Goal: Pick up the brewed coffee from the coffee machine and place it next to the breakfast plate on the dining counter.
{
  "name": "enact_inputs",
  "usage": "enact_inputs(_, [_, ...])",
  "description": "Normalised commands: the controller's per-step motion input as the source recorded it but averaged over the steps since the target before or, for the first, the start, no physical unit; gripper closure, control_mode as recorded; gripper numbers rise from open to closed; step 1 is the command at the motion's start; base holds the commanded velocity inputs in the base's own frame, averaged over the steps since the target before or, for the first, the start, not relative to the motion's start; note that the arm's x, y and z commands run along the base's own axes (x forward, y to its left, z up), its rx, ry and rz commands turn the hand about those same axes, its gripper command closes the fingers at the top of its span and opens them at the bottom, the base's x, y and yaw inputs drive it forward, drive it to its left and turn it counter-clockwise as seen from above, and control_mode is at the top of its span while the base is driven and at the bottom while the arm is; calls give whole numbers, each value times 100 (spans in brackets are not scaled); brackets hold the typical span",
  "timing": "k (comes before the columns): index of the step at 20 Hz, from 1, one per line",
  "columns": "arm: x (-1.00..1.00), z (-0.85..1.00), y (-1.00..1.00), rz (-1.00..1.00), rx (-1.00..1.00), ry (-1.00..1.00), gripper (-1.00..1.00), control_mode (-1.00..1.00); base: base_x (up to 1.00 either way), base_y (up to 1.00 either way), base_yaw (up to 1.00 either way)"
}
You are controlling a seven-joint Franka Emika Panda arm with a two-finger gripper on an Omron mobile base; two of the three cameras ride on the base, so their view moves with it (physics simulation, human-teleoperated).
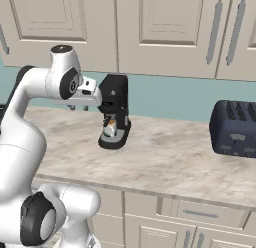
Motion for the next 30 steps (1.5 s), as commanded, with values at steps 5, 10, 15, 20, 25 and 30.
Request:
enact_inputs(5, [-53, -16, -19, 0, 3, -36, -100, -100, 0, 0, 0])
enact_inputs(10, [-91, -95, -95, 11, 14, -66, -100, -100, 0, 0, 0])
enact_inputs(15, [-11, -87, -87, 17, 11, -36, -100, -100, 0, 0, 0])
enact_inputs(20, [71, -44, -9, 27, 21, -11, -100, -100, 0, 0, 0])
enact_inputs(25, [58, -36, 0, 41, 15, -9, -100, -100, 0, 0, 0])
enact_inputs(30, [18, -37, -5, 27, 1, -5, -100, -100, 0, 0, 0])
